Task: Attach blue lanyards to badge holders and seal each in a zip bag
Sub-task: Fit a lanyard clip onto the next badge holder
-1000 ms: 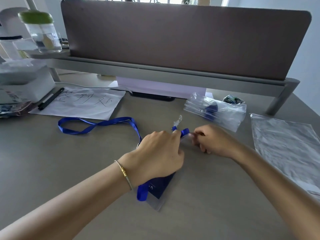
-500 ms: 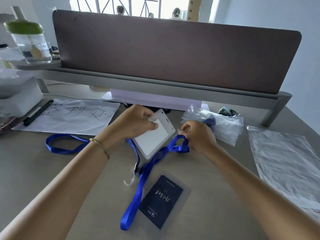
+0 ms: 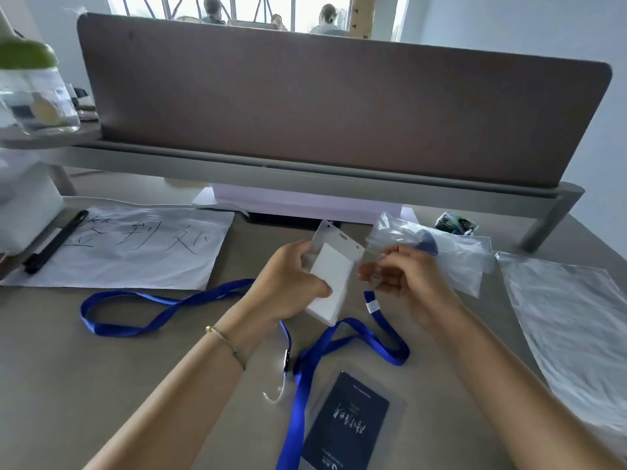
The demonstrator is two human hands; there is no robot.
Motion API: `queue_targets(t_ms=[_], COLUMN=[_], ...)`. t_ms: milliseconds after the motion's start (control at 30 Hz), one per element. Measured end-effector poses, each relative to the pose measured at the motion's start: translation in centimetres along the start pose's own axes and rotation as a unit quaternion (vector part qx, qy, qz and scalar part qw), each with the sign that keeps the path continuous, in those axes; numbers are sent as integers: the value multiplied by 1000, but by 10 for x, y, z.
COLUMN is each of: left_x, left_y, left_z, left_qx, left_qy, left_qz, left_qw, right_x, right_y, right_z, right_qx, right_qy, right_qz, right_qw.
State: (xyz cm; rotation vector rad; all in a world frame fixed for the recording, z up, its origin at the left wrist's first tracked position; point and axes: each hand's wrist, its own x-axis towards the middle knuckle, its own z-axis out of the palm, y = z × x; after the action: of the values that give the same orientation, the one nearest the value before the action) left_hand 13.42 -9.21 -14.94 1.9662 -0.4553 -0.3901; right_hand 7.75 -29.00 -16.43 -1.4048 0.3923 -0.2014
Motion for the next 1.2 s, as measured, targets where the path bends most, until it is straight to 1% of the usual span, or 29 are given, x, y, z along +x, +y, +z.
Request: queue_targets(t_ms=[67, 133, 233, 300, 400, 500, 600, 700, 733, 800, 867, 967, 1033, 1100, 1200], left_x=[-1, -1, -6, -12, -22, -28, -27, -21, -21, -22, -23, -19, -14, -11, -10], left_y=[2, 5, 9, 15, 22, 28, 34, 38, 39, 41, 39, 34, 31, 30, 32], left_z=[4, 6, 10, 17, 32, 48, 57, 60, 61, 62, 61, 53, 48, 47, 48], left_qx=[15, 53, 122, 201, 278, 327, 320, 269, 252, 238, 247, 264, 255, 246, 224], left_qy=[18, 39, 62, 65, 96, 119, 147, 208, 219, 218, 209, 234, 246, 236, 232], left_qz=[17, 30, 67, 95, 122, 146, 145, 147, 151, 171, 183, 191, 201, 215, 233], left_qw=[1000, 997, 988, 973, 948, 926, 925, 929, 930, 931, 928, 916, 913, 915, 918], right_x=[-2, -1, -4, -10, -22, -34, -35, -34, -33, -33, -33, -33, -33, -33, -34], right_y=[-1, -3, -7, -12, -20, -25, -26, -28, -29, -30, -27, -25, -25, -27, -29], right_z=[-1, -5, -9, -7, 2, 9, 8, -2, -5, -8, -7, -6, -7, -7, -5], right_qx=[33, -2, -82, -128, -212, -275, -343, -387, -395, -397, -400, -389, -365, -335, -260], right_qy=[11, 41, 77, 98, 124, 136, 142, 130, 122, 109, 99, 92, 86, 77, 59], right_qz=[24, 11, -53, -129, -251, -327, -380, -423, -431, -433, -433, -423, -399, -369, -321], right_qw=[999, 999, 992, 979, 936, 894, 847, 809, 802, 802, 802, 813, 837, 864, 909])
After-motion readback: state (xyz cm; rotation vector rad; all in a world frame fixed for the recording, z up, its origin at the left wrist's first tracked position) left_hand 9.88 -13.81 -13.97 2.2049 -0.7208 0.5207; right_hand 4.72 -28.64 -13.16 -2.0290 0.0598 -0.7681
